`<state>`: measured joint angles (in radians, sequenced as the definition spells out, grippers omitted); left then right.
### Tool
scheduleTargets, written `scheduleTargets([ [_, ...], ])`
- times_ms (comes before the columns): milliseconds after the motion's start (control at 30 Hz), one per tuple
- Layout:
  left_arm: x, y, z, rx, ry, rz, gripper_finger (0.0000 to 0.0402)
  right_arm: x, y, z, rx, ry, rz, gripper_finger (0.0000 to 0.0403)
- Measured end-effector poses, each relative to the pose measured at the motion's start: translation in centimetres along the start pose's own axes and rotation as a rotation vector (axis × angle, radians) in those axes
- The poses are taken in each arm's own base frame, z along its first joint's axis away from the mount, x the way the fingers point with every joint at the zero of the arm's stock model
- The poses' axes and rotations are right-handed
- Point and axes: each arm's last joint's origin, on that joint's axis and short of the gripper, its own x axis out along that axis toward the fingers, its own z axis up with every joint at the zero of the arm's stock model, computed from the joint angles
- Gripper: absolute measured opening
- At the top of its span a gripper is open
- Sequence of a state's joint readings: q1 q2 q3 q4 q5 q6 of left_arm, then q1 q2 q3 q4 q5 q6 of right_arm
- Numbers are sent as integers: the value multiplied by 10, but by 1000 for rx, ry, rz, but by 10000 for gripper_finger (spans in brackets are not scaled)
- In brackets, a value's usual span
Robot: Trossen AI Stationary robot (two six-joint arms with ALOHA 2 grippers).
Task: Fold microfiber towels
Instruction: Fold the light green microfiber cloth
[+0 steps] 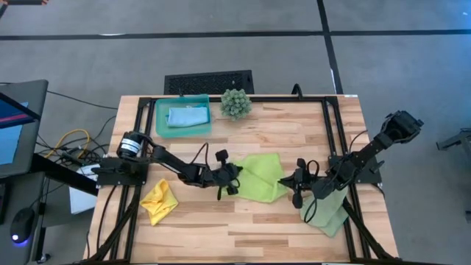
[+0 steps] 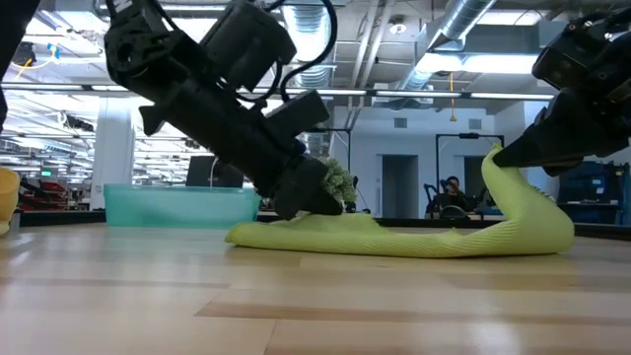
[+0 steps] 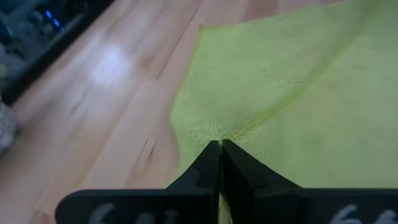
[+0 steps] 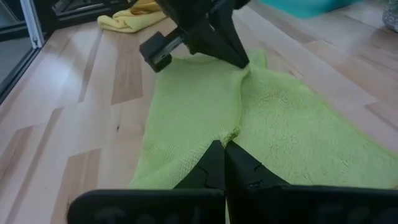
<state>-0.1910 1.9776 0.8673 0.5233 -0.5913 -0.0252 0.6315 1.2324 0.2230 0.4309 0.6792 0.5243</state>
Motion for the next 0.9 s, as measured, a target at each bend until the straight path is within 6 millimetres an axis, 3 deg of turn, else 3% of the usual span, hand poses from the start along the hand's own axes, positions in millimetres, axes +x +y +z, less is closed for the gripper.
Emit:
scheduleTargets([
  [200,-5,-6,1,51,-9,0,1,0,0,-1,-4,4,2,11],
  [367,-2,-1,0,-3,7,11,3,0,0,-1,-5,5,2,11],
  [633,3,9,-9,-52,116,-50,82,0,0,-1,16,9,-1,11],
  [767,-6,15,5,-90,92,-58,110,0,0,-1,14,11,-2,11],
  [900,-10,14,12,-129,82,-151,111,0,0,-2,12,14,-3,11],
])
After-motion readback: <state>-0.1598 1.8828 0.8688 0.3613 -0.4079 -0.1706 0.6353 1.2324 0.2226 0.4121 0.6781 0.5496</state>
